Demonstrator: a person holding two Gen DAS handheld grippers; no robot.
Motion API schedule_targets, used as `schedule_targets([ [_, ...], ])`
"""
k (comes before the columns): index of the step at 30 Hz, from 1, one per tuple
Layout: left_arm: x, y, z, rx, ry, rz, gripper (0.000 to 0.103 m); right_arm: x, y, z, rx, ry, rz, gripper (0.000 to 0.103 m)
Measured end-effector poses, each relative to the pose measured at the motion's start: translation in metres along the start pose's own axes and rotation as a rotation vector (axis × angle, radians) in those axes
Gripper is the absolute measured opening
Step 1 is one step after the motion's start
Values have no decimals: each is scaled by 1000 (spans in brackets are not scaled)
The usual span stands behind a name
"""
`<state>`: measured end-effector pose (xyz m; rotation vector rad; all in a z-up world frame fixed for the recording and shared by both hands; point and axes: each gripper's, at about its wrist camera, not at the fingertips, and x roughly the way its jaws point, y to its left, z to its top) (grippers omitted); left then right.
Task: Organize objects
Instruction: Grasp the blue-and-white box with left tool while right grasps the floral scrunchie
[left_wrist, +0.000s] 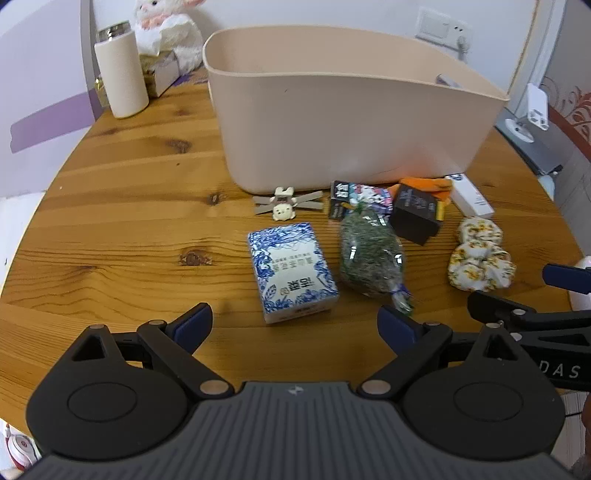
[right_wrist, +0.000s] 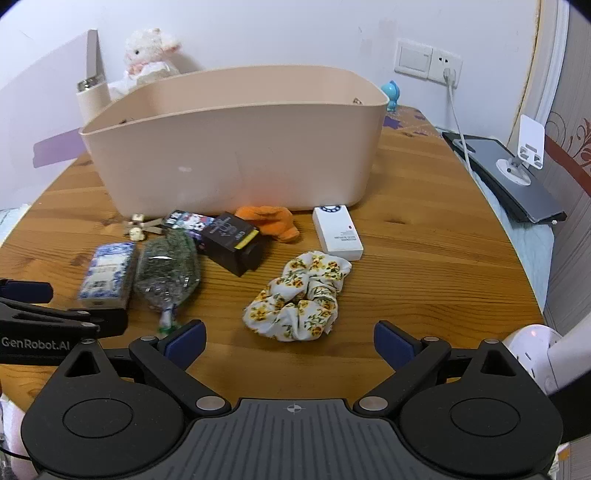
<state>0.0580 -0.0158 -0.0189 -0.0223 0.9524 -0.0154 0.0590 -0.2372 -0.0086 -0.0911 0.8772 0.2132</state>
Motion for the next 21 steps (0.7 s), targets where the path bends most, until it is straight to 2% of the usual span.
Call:
schedule_targets([
  [7, 24, 13, 9, -60, 52, 10, 97, 19, -7, 6, 20, 17, -23, 99],
  [11, 27, 15, 13, -62, 36, 18, 97, 29, -7, 7, 13, 25, -44, 98],
  [18, 32, 9, 17, -23, 20, 48, 95, 38, -6, 11, 7, 24, -30, 86],
  [21, 30, 6, 18, 2, -1, 42, 82, 36, -4, 11, 1, 9, -16, 72],
])
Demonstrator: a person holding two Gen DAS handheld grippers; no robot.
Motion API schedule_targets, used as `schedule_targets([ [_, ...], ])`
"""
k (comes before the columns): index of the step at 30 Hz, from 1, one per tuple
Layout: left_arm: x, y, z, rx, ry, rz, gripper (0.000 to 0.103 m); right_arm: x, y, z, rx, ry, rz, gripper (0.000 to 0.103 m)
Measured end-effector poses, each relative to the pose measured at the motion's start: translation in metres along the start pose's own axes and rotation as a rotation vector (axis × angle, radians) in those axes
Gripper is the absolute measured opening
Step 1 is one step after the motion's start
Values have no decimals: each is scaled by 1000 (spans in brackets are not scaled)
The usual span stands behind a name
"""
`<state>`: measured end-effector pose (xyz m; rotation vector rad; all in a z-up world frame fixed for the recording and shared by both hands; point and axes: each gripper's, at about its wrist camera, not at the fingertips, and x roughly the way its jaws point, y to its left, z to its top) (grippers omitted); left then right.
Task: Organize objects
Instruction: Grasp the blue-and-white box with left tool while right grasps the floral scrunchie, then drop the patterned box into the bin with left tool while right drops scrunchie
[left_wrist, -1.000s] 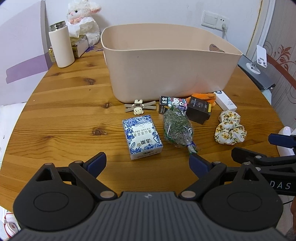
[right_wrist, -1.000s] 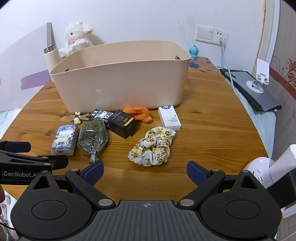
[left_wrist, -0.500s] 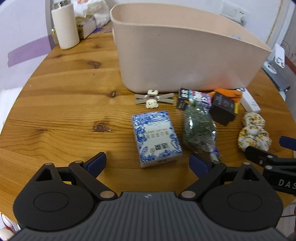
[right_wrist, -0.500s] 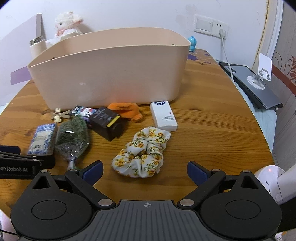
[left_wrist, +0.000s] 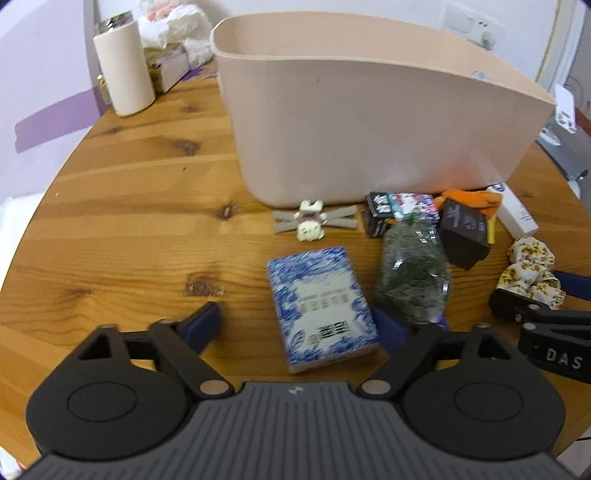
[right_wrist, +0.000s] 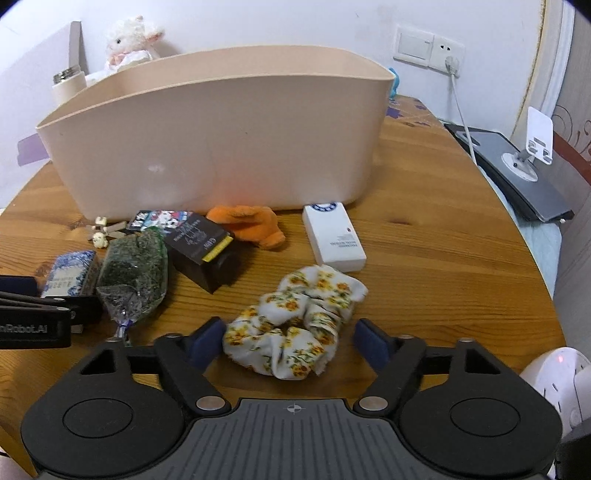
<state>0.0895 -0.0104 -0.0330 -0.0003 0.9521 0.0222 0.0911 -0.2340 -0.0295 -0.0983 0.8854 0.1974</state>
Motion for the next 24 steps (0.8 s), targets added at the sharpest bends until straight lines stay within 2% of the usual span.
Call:
schedule_targets([
  [2, -2, -1, 1, 5, -13, -6, 69, -1, 1, 1, -3, -5, 12, 60],
  [3, -2, -1, 1, 7, -17, -9, 67, -2, 2, 1, -3, -7, 15, 52],
  [5, -3, 0, 2, 11, -32, -17, 48, -4, 3, 1, -8, -13, 19, 42],
  [7, -3, 0, 3, 18, -40, -28, 48, -6, 5, 0, -8, -17, 17, 20],
  [9, -3, 1, 2, 23, -48, -39, 48, -8, 5, -1, 2, -16, 12, 14],
  [14, -10, 10, 1, -4, -51, -71, 47, -18, -1, -1, 28, -38, -9, 11],
  [24, -60, 15, 14, -8, -185, -96, 47, -67, -13, 20, 25, -190, -56, 11],
])
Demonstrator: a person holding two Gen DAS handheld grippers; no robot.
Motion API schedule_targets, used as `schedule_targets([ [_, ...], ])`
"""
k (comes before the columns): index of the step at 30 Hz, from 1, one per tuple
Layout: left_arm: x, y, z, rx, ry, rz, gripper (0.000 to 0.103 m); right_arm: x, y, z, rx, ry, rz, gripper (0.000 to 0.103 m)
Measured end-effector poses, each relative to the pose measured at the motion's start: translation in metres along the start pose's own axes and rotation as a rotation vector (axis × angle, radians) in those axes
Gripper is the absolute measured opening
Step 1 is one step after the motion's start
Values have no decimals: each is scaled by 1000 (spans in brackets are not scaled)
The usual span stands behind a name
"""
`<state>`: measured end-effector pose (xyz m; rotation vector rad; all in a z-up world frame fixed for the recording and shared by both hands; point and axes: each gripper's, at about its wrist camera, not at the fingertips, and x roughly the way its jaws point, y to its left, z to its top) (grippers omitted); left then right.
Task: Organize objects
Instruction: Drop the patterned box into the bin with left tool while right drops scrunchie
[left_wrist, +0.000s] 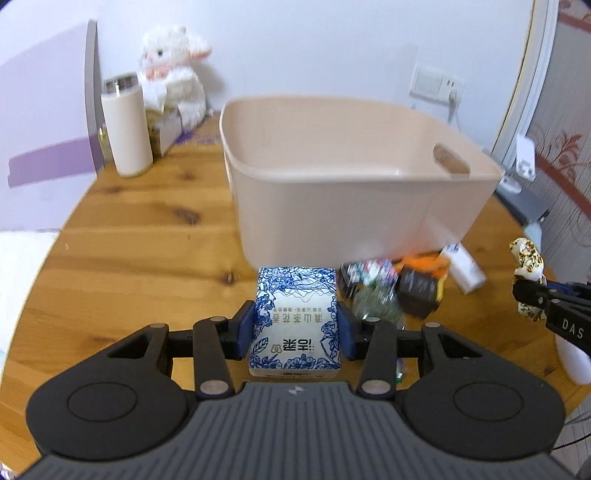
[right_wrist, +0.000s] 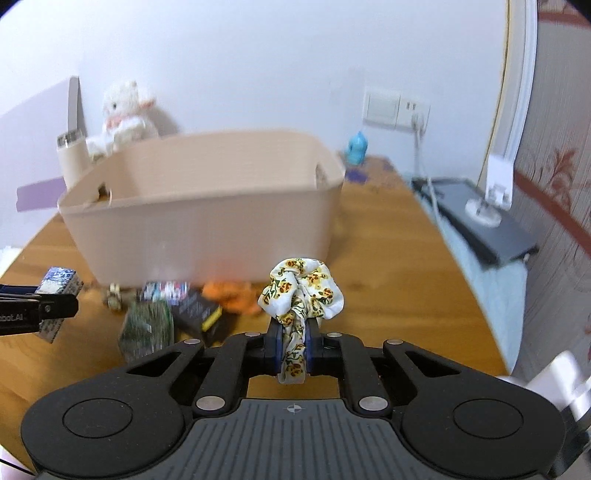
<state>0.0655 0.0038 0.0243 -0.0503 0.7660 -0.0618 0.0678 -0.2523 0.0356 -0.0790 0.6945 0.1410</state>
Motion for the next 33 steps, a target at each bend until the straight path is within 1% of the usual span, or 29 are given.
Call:
schedule_targets([
  [5, -19, -8, 22, 13, -87, -3, 47, -13, -5, 28, -5, -96, -4, 11],
  [10, -17, -15, 48, 12, -124, 2, 48, -11, -8, 56, -2, -170, 27, 11],
  [13, -10, -18, 66, 23, -148, 34, 48, -4, -5, 71, -12, -192, 27, 11],
  [18, 9, -22, 95, 27, -171, 66, 48, 13, 3, 96, -17, -208, 38, 11],
  [22, 34, -28, 112, 35, -150, 82, 48, 32, 14, 111, -15, -199, 53, 11],
  [25, 61, -33, 117, 48, -113, 122, 48, 54, 19, 117, -15, -171, 56, 11],
  [31, 109, -32, 117, 47, -6, 144, 48, 100, 25, 119, -19, -77, 59, 11],
  [33, 116, -32, 116, 39, 10, 142, 48, 111, 27, 119, -29, -50, 56, 11],
])
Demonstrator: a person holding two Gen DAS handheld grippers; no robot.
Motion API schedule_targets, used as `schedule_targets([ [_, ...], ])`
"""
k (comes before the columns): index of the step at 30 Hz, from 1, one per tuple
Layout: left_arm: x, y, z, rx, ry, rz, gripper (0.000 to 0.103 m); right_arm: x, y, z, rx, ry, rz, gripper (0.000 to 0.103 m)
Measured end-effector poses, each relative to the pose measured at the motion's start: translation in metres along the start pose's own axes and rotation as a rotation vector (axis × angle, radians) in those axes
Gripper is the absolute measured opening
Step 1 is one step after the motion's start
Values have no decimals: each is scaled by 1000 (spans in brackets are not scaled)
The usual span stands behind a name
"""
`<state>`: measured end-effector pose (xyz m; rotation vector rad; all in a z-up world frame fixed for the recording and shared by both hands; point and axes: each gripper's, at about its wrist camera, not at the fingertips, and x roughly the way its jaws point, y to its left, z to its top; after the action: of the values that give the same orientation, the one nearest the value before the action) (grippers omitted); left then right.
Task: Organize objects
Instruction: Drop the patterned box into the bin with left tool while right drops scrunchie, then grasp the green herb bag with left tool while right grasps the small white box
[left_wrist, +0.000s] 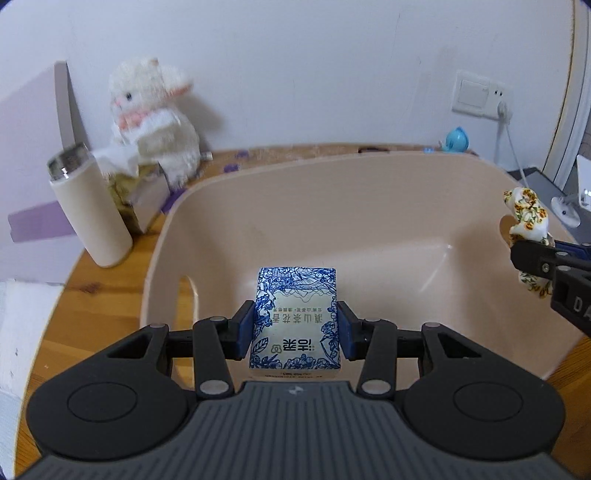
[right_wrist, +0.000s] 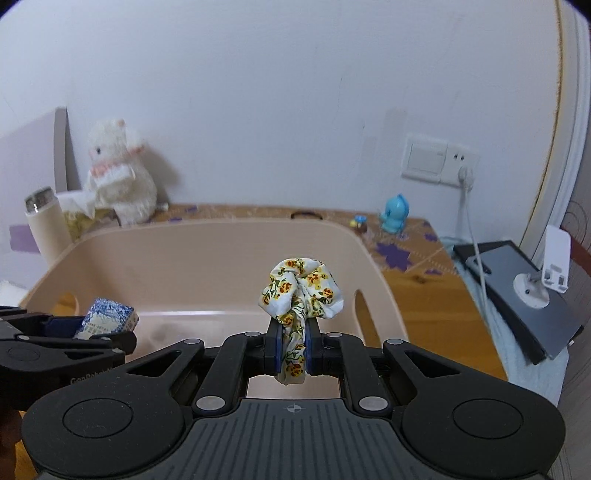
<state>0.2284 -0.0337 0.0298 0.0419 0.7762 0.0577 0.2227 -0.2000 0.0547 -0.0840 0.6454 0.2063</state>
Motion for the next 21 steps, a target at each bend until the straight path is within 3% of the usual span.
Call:
schedule_targets([
  [3, 1, 1, 2, -8, 2, -1, 48, 8, 2, -2, -17, 26, -4, 18],
  [4, 2, 2, 3, -14, 8, -13, 48, 9, 2, -2, -17, 31, -7, 32],
  [5, 1, 3, 4, -19, 11, -19, 50, 9, 2, -3, -14, 30, -5, 36],
  [8, -8, 4, 5, -23, -6, -26, 59, 0, -1, -2, 6, 15, 17, 43],
  [10, -19, 4, 5, -20, -30, -8, 70, -9, -1, -2, 7, -5, 11, 56],
  [12, -31, 4, 4, -14, -62, 7, 72, -20, 0, -1, 3, -26, -1, 69],
  [15, -50, 5, 3, -13, -95, 22, 76, -38, 2, -2, -12, -53, -20, 73],
  [17, -62, 5, 2, -24, -100, 28, 85, -50, 2, -4, -12, -64, -22, 76],
  [21, -86, 4, -4, -23, -125, 36, 90, -75, -3, -11, -8, -83, -26, 79],
])
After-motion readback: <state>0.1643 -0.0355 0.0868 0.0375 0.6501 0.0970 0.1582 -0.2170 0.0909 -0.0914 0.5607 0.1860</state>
